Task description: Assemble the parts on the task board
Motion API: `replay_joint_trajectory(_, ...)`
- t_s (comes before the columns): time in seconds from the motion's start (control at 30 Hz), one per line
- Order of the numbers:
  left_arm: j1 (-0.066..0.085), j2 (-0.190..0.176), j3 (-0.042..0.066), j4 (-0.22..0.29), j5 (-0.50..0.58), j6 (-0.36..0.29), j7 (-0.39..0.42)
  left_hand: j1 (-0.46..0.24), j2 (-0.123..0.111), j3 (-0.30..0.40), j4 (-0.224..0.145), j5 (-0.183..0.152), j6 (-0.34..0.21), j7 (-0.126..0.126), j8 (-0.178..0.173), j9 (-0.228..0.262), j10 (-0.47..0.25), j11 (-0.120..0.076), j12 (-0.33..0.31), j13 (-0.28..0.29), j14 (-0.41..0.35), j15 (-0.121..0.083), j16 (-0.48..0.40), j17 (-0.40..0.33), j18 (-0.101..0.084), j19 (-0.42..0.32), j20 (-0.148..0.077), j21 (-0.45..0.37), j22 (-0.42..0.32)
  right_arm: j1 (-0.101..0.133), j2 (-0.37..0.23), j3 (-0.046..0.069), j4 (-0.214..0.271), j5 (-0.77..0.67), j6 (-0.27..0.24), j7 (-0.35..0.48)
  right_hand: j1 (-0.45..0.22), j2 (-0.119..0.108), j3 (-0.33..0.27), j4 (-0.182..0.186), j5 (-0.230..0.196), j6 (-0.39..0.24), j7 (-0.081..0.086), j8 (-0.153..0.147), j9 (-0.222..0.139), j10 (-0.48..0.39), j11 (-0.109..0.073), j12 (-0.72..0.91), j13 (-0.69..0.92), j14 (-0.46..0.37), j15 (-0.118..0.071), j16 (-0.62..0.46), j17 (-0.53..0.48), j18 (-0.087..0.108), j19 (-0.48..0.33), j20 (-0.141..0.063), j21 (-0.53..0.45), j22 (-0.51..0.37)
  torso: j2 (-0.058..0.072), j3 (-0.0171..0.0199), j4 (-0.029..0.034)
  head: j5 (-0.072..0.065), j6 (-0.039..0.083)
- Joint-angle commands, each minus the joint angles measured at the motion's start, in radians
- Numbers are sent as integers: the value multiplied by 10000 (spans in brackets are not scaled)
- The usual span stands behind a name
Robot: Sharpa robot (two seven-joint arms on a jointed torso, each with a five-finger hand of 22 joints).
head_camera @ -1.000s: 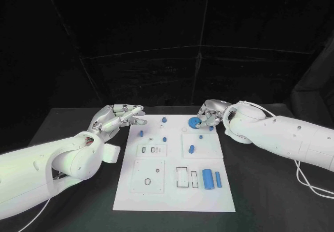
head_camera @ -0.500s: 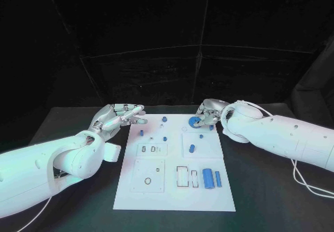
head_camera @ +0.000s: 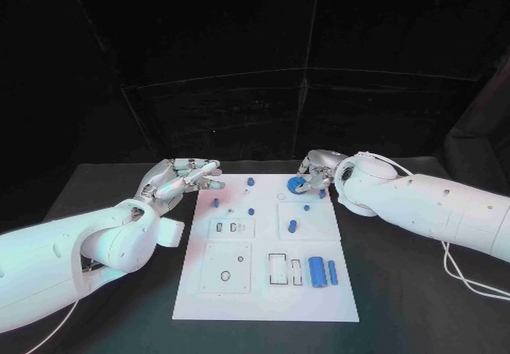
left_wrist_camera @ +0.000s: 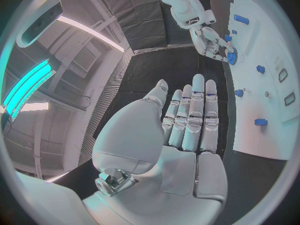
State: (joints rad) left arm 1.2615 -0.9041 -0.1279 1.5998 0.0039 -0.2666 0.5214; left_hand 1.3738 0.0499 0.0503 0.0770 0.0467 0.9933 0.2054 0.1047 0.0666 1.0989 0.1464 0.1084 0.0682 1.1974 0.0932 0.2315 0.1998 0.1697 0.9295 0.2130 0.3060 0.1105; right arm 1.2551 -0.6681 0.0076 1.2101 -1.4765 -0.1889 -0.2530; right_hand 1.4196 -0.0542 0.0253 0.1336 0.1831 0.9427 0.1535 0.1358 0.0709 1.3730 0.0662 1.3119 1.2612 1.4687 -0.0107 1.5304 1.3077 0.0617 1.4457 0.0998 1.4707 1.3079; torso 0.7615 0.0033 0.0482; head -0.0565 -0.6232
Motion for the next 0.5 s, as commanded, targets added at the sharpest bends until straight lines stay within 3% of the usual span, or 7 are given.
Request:
replay_joint_trajectory(0.03, 14, 11, 6, 3, 3, 136, 23, 70, 66, 2, -46, 39, 59, 41, -48, -10, 73, 11, -38, -13, 37, -7, -36, 11, 147, 63, -29, -49, -9, 1, 30, -9, 46, -675, 72, -86, 233, 84, 141, -184, -230, 156, -27, 96, 26, 162, -31, 136, 175, 822, 10, 54, 1682, -165, 95, -9, 62, 528, 1, 2, 2, -5, -7)
replay_joint_trajectory(0.2, 14, 14, 5, 5, 3, 146, 9, 70, 66, 2, -46, 39, 59, 41, -48, -10, 73, 11, -38, -13, 37, -7, -36, 11, 147, 63, -29, -49, -9, -1, 33, -11, 185, -1028, -360, 41, 316, 160, 388, -312, -484, 487, -101, 249, 55, 299, -91, 319, 408, 828, -34, 69, 1722, -174, 118, -42, 87, 579, 2, -1, 4, -15, -3)
replay_joint_trajectory(0.5, 14, 14, 5, 23, 3, 146, -2, 73, 68, 42, -74, 39, 64, 42, -62, -10, 82, 13, -62, -14, 39, -7, -58, 28, 147, 70, -30, -60, -21, -5, -60, -11, 746, -1201, -1495, 369, 291, 291, 785, -407, -132, 920, -236, 333, 66, 606, -213, 695, 868, 841, -136, 90, 1784, -210, 216, -131, 169, 756, -6, -10, 17, -6, 26)
